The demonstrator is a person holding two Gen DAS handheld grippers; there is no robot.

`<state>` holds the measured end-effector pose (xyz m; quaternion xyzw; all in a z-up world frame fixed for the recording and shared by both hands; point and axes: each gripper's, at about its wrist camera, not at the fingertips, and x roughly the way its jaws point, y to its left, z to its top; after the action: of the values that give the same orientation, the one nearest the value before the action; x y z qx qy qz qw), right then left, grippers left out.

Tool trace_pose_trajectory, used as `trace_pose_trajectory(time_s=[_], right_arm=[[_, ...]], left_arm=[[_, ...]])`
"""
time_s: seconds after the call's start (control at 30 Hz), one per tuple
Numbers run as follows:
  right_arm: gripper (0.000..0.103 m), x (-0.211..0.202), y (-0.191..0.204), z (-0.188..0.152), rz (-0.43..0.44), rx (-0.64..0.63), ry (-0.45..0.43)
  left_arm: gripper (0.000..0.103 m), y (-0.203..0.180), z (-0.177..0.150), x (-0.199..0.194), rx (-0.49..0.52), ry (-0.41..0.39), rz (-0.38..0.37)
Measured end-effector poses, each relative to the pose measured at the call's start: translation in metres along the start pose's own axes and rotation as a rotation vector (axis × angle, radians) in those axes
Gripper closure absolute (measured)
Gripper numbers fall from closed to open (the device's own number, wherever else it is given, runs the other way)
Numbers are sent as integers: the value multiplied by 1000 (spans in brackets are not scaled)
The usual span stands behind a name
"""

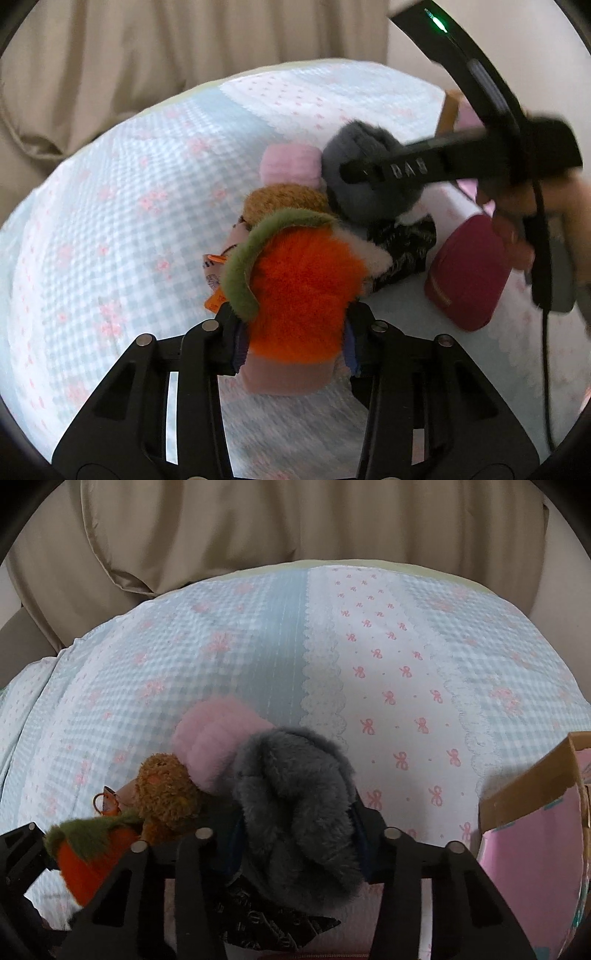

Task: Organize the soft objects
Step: 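Grasp the orange pompom with the left tool while the right tool grasps the grey sock, then carry the orange pompom and grey sock into the box and release both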

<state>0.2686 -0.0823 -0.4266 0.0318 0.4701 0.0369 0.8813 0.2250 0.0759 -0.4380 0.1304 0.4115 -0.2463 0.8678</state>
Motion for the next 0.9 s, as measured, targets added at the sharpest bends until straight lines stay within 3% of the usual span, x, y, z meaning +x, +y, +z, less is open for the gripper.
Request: trace_pose_trajectory(time_s=[0.43,0.9], right_arm=[[63,-57,6,13,-4,17,-87],[63,-203,10,35,26,35,-167]], left_arm=[[67,18,23,-50,-128,-72,14],[67,-5,86,-158,-225,-153,82]])
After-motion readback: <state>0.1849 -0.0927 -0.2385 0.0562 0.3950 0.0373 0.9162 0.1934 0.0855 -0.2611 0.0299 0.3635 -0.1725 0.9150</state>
